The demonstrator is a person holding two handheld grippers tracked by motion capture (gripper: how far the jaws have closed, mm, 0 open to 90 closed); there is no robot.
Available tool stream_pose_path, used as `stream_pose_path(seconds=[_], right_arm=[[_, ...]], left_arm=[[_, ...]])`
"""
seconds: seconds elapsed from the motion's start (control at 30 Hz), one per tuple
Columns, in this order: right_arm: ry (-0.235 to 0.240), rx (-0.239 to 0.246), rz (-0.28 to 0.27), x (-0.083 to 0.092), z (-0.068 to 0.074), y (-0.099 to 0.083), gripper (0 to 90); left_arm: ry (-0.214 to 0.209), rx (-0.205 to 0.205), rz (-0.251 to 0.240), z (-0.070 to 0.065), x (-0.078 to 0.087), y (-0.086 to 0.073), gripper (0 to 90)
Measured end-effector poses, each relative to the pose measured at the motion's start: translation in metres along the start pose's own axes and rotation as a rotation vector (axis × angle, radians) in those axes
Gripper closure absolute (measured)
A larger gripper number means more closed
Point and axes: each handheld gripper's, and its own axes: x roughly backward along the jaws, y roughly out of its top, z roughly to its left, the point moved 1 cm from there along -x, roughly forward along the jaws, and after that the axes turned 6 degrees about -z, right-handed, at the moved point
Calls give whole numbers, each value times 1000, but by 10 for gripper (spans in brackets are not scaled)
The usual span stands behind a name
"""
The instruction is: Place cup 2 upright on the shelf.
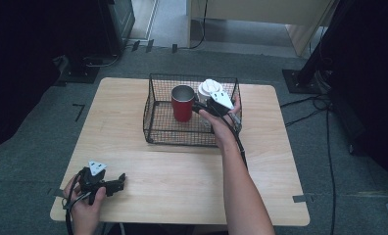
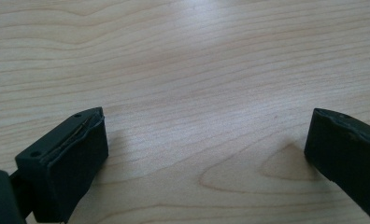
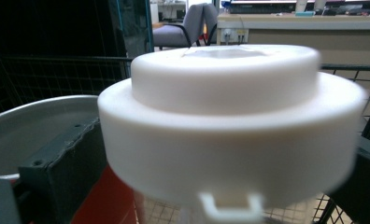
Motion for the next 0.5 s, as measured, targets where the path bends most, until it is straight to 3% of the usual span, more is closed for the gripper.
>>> stream_pose_path(seconds=[0.13,0.3,0.5], right_arm=[[-13,8,-28,2,2,1,15],[-45,42,-17,4,3,2,15],[-56,30,-20,8,1,5,15]], left_arm=[[0,0,0,0,0,0,1],[0,0,0,0,0,0,1],[-1,-2,0,0,0,0,1]])
